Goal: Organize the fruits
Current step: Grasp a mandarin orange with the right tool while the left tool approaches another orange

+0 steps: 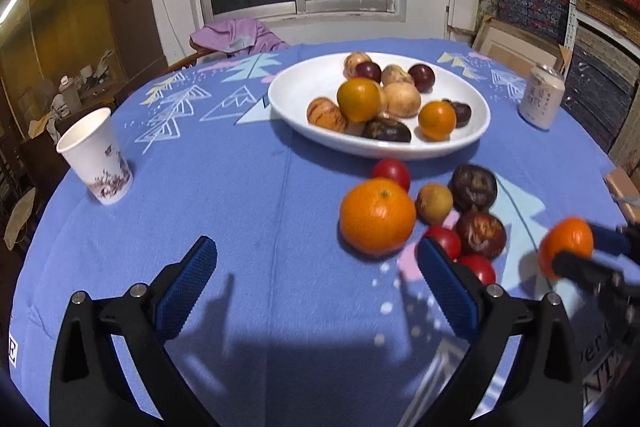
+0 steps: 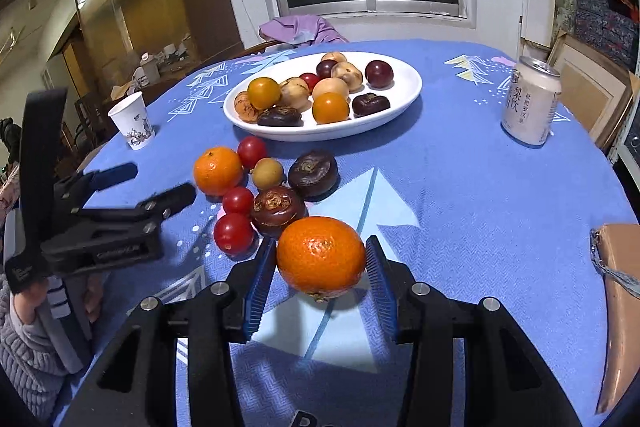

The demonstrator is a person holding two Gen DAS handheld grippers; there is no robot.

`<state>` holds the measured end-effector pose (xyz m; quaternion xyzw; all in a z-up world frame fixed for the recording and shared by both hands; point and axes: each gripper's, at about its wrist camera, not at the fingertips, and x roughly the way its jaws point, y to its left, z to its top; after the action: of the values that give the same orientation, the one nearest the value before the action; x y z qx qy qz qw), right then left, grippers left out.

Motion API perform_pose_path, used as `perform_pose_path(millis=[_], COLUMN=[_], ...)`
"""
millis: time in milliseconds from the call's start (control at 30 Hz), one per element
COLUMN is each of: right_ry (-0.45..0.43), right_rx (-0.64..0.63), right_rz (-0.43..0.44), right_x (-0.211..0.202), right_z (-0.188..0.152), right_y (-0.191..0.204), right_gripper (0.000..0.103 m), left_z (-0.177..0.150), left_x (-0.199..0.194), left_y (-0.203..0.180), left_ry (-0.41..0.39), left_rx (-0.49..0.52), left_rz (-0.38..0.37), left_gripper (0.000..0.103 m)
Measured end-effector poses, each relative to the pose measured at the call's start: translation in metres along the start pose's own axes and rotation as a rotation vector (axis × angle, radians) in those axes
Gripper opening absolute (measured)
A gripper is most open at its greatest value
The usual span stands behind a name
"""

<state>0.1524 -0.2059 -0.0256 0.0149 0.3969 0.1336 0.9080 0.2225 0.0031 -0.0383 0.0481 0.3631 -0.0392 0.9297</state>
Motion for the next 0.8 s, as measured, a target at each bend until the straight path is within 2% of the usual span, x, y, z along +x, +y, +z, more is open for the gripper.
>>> perform_pose_path(millis=[133,267,367,467,567,700,800], right_ry=[0.015,0.020,0.023,0.022,0.021,0.015,0.018], right_rx=[-0.005,-0.001,-0.003,0.002,0.008,0.007,0.009], right_rz=[0.007,0.011,0.015,0.018,0.025,0.033,0.033], right_x=[0.002,0.003,0.003,0.003,0.002,0.000,0.000], right_z=[-0.002,-0.002,-0.002,-0.002,-0.002,-0.002,-0.002], right_y=[0.002,0.003,0.004,0.003,0.002,0.002,0.001], right_gripper=[0.047,0.047,0.047,0.047,0.047,0.047,0.047], left_z=[0.011,0.013,0.012,0.003,-0.005,-0.005,-0.006], left_x=[0.011,0.028,0.029,0.020,0.009,0.002,0.005], left_y=[-0.006,-0.010,0.001,0.018,0.032,0.039,0.024], left_ry=[0.004,0.074,0.085,0.083,0.080,0.062,0.069], left_rx=[-0.008,0.009,-0.025,-0.041,-0.063,-0.102,-0.045], left_rz=[-0.003,-0.015,-0.024,-0.002,0.053,-0.017,-0.044], left_gripper=[0.098,0.099,0.099,0.099,0.099,0.099,0.099])
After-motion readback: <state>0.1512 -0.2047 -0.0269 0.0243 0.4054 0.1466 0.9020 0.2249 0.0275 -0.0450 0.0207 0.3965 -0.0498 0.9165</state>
